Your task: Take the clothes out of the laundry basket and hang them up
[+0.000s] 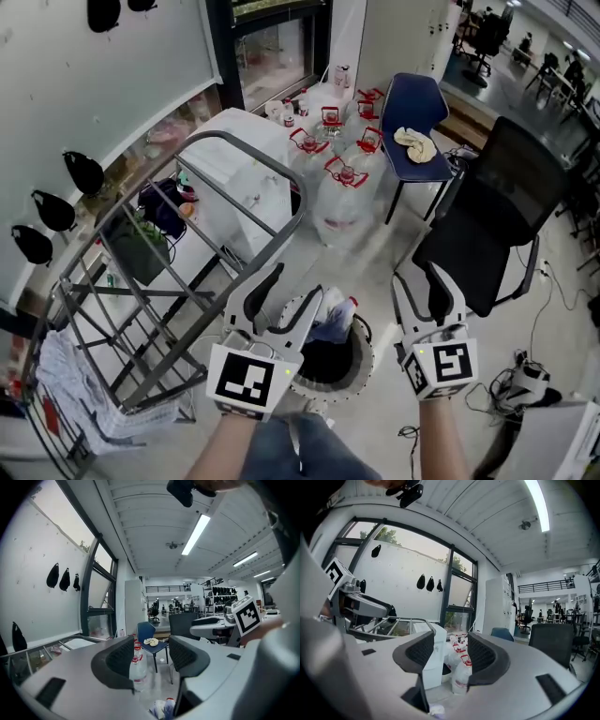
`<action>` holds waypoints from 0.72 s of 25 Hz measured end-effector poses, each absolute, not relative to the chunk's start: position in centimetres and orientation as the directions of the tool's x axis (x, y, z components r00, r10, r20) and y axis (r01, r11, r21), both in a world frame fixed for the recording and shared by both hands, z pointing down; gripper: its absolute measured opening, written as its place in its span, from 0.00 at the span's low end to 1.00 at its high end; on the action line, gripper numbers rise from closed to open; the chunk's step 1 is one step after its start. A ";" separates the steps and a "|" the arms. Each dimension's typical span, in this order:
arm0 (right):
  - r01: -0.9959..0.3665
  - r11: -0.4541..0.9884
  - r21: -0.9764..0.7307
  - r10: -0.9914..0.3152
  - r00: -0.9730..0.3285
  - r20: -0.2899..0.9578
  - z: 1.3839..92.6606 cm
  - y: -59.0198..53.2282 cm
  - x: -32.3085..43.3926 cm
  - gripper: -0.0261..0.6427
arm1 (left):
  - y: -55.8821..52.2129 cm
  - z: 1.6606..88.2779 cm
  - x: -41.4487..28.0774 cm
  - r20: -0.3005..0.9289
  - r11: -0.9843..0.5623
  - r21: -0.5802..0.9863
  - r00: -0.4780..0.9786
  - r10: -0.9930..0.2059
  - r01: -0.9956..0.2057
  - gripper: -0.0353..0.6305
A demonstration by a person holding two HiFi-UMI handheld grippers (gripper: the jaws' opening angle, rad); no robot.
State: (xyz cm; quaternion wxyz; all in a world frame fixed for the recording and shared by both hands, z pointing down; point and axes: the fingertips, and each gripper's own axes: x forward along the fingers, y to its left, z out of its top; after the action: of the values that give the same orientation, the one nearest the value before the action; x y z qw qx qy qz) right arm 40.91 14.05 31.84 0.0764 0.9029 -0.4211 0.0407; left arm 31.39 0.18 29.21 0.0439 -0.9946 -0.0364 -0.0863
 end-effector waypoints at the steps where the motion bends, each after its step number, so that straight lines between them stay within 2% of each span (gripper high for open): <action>1: -0.766 -0.635 0.101 -0.752 0.643 0.146 32.4 13.9 41.4 0.38 | 0.3 29.7 32.1 0.183 -0.992 -0.083 0.980 0.076 0.092 0.42; 9: -0.759 -0.645 0.091 -0.727 0.645 0.236 39.4 12.0 45.6 0.38 | 1.6 37.4 39.4 0.276 -0.970 -0.070 0.939 0.205 0.232 0.42; 18: -0.747 -0.661 0.072 -0.669 0.630 0.393 55.8 10.5 50.5 0.38 | 1.7 55.2 47.7 0.415 -0.938 -0.014 0.856 0.309 0.346 0.42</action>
State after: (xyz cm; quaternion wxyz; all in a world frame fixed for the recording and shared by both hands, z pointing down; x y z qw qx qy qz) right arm 50.47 10.51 55.81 0.1146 0.8956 -0.3953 0.1688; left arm 47.70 1.74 55.25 0.0441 -0.9623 -0.1701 -0.2076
